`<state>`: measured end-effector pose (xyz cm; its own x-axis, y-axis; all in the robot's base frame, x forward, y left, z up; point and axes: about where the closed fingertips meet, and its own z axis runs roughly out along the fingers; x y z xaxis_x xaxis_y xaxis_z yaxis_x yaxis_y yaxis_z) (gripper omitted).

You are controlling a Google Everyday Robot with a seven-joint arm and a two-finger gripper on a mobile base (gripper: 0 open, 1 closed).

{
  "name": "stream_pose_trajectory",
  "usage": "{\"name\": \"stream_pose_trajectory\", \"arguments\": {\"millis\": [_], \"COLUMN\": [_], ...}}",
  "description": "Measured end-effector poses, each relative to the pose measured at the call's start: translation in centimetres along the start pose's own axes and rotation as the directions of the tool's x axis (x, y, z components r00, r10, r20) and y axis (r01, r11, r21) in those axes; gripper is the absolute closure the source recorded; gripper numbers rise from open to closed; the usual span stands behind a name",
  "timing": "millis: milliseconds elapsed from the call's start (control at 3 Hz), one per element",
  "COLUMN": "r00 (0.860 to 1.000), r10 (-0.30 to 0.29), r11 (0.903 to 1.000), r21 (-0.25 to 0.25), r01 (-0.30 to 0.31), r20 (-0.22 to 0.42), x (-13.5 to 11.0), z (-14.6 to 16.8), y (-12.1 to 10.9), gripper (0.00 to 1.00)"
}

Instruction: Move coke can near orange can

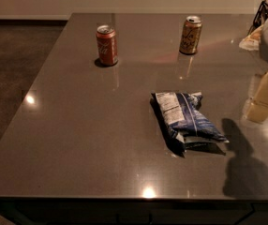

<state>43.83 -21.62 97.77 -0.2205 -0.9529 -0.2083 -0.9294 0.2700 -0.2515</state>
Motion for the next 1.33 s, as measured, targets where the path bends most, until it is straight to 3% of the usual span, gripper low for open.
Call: {"name": "stream_pose_trajectory", "arguments": {"millis": [667, 1000, 1333], "r00": [0.999, 0.989, 0.968], "r10": [-0.005, 0.005, 0.021], "r11": [0.9999, 0.9978, 0.9957], "r21": [-0.016, -0.066, -0.093], "r01": [0.005, 0.005, 0.002], "r20": [0.032, 0.148, 0.249], "x": [-0.6, -3.0, -7.4], "z": [-0.1, 0.5, 1.7], "y": [-0.1, -0.9, -1.4], "gripper": [0.00, 0.00, 0.00]}}
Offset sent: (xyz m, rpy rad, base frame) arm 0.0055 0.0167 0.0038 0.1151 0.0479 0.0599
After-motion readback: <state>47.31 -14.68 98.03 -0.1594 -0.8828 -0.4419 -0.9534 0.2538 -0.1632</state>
